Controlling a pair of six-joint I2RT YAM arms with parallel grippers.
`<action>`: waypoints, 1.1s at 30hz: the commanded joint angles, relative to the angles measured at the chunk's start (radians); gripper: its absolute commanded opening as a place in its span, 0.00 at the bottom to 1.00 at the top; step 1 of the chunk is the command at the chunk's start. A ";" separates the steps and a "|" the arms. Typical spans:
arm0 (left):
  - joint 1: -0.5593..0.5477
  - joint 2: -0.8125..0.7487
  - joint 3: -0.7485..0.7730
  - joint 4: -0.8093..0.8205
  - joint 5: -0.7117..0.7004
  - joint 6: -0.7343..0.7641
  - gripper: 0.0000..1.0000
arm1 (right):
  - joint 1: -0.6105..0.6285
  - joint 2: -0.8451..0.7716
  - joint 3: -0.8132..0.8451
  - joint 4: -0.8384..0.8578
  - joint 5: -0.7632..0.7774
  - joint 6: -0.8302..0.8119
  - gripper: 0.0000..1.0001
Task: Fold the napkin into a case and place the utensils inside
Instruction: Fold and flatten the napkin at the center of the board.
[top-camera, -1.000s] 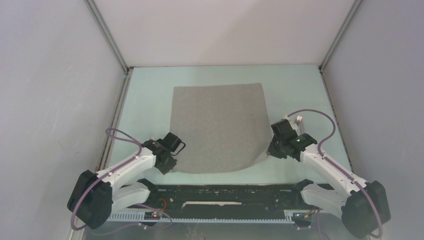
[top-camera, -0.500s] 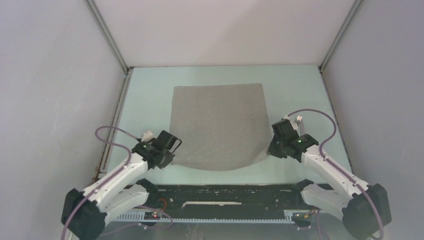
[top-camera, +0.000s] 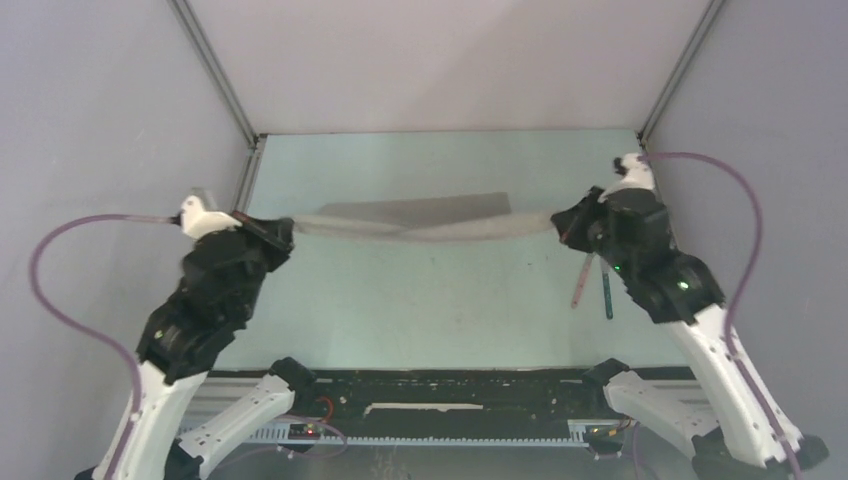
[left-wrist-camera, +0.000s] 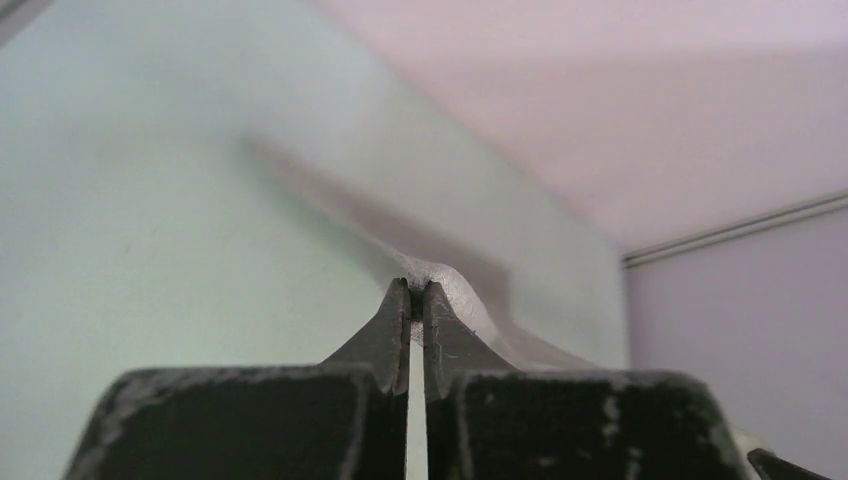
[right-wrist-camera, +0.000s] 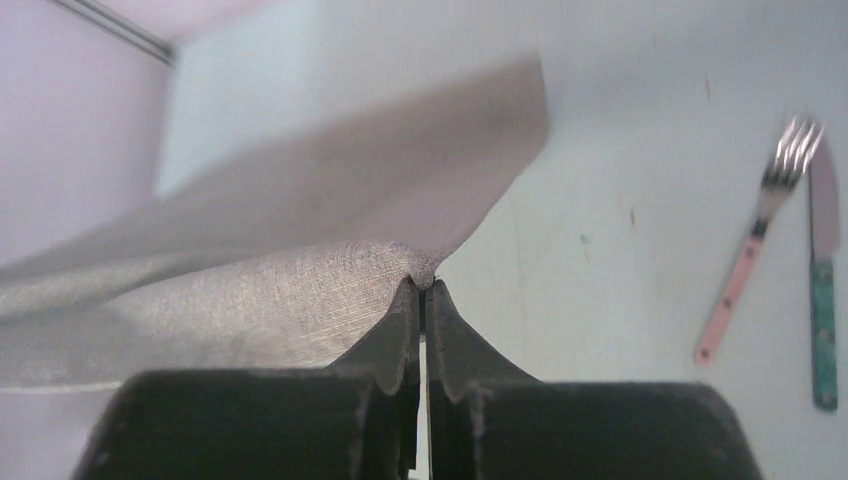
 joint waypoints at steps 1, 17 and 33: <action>0.006 -0.035 0.177 0.144 0.018 0.208 0.00 | 0.005 -0.110 0.161 0.025 0.014 -0.126 0.00; 0.005 -0.033 0.360 0.294 0.316 0.228 0.00 | 0.009 -0.202 0.375 0.148 -0.260 -0.098 0.00; 0.307 0.543 0.223 0.399 0.235 0.250 0.00 | -0.241 0.363 0.264 0.393 -0.081 -0.109 0.00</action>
